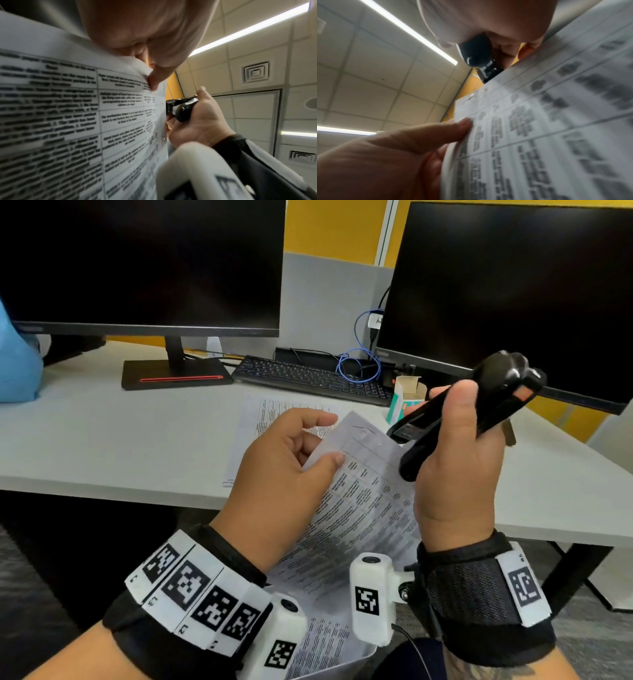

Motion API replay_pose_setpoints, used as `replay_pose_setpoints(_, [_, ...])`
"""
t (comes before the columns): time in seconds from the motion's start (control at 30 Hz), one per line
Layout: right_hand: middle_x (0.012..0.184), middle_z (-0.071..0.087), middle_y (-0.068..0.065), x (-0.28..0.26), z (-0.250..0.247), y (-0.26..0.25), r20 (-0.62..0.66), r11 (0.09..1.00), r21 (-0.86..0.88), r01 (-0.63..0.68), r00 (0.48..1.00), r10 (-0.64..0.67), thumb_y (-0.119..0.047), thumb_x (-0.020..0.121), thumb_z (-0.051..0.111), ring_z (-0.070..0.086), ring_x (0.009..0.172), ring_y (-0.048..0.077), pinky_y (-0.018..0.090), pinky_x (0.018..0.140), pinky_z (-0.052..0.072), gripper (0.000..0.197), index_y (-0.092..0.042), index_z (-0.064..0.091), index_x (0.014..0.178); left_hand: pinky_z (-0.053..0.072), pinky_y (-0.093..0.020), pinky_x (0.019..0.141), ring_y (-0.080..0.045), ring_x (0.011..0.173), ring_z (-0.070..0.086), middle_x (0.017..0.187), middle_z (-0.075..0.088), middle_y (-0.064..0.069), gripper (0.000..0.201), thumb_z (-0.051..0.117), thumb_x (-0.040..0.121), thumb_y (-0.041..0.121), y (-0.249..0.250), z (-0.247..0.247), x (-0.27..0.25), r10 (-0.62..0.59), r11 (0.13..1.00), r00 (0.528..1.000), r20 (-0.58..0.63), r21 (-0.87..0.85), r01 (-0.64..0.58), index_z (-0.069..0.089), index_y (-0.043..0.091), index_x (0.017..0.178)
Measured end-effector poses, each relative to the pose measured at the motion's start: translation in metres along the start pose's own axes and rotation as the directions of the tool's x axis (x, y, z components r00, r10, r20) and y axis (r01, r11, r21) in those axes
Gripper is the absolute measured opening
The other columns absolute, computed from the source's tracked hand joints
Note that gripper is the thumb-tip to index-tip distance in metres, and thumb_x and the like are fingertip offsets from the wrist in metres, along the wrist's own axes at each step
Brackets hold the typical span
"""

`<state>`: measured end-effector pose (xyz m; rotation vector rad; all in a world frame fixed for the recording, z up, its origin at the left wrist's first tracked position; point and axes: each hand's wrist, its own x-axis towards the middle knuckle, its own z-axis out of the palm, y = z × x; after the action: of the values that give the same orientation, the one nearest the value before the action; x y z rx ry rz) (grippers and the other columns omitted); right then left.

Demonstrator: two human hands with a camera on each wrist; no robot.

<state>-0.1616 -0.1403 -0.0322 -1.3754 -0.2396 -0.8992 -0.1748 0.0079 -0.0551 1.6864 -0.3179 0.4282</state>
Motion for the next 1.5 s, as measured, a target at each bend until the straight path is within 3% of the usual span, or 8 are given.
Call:
replay_pose_setpoints(0.27, [0.073,0.056,-0.007,0.000,0.015,-0.012,0.104,0.989,-0.087,-0.115,0.987,0.124,-0.067,0.076,0.051,0.058,0.073,0.011,0.032,0.070,0.048,0.048,-0.021,0.059,0.086,0.050,-0.025,0.066,-0.011,0.067,0.064,0.075,0.067,0.002,0.040,0.073,0.083,0.012,0.004,0.011,-0.007,-0.012,1.000,0.996,0.085,0.028,0.010,0.056,0.040,0.106])
replay_pose_setpoints(0.47, [0.071,0.057,-0.002,-0.002,0.019,-0.019,0.124,0.987,-0.118,-0.110,0.984,0.125,-0.067,0.076,0.051,0.064,0.080,0.029,0.049,0.075,0.055,0.048,-0.020,0.060,0.080,0.048,-0.024,0.066,-0.011,0.067,0.063,0.076,0.067,0.001,0.041,0.074,0.082,0.012,0.007,0.013,-0.008,0.012,1.000,0.997,0.079,0.027,-0.014,0.054,0.040,0.105])
replay_pose_setpoints(0.67, [0.063,0.052,0.003,-0.003,0.019,-0.020,0.114,0.984,-0.147,-0.105,0.986,0.122,-0.066,0.075,0.053,0.063,0.073,0.031,0.052,0.068,0.054,0.052,-0.015,0.056,0.072,0.047,-0.023,0.065,-0.009,0.065,0.062,0.075,0.067,0.002,0.040,0.073,0.082,0.011,0.009,0.015,-0.010,0.029,0.999,0.996,0.084,0.015,-0.031,0.053,0.038,0.104])
replay_pose_setpoints(0.83, [0.060,0.051,0.002,-0.001,0.018,-0.017,0.108,0.990,-0.121,-0.071,0.991,0.084,-0.062,0.077,0.057,0.060,0.069,0.038,0.044,0.059,0.051,0.039,-0.024,0.054,0.068,0.051,-0.030,0.064,-0.014,0.066,0.063,0.076,0.067,-0.002,0.036,0.071,0.085,0.013,0.008,0.019,-0.013,0.026,1.000,0.996,0.090,-0.005,-0.025,0.053,0.037,0.103])
replay_pose_setpoints(0.97, [0.064,0.056,-0.002,0.003,0.012,-0.008,0.132,0.987,-0.108,-0.121,0.982,0.135,-0.069,0.071,0.057,0.062,0.068,0.028,0.048,0.069,0.054,0.042,-0.026,0.058,0.071,0.057,-0.032,0.069,-0.013,0.068,0.067,0.078,0.071,0.004,0.029,0.071,0.085,0.018,0.004,0.016,-0.009,-0.041,0.992,0.983,0.178,0.125,0.018,0.060,0.037,0.103])
replay_pose_setpoints(1.17, [0.068,0.060,-0.015,0.004,-0.003,-0.001,0.049,0.998,-0.035,-0.051,0.997,0.053,-0.064,0.075,0.050,0.060,0.071,0.004,0.024,0.068,0.049,0.042,-0.024,0.059,0.083,0.053,-0.029,0.067,-0.020,0.069,0.065,0.076,0.072,0.003,0.029,0.064,0.085,-0.003,-0.005,0.001,0.001,0.005,1.000,0.999,0.046,-0.007,-0.004,0.073,0.024,0.077])
replay_pose_setpoints(1.27, [0.069,0.063,-0.022,-0.002,-0.007,0.000,0.018,0.994,-0.080,0.072,0.997,-0.071,-0.056,0.082,0.047,0.060,0.070,-0.004,0.015,0.068,0.046,0.031,-0.027,0.057,0.083,0.053,-0.028,0.078,-0.015,0.080,0.068,0.082,0.073,0.002,0.035,0.068,0.078,-0.014,-0.009,-0.002,0.004,0.073,0.991,0.995,-0.062,-0.110,-0.080,0.066,0.018,0.064])
replay_pose_setpoints(1.5, [0.076,0.063,-0.029,-0.011,-0.008,0.003,0.072,0.967,-0.080,0.243,0.969,-0.237,-0.067,0.086,0.047,0.059,0.078,-0.012,0.006,0.075,0.041,0.036,-0.032,0.054,0.087,0.049,-0.030,0.079,-0.017,0.084,0.065,0.084,0.067,0.001,0.045,0.069,0.074,-0.019,-0.015,0.001,0.001,0.221,0.969,0.968,-0.122,-0.084,-0.232,0.057,0.023,0.061])
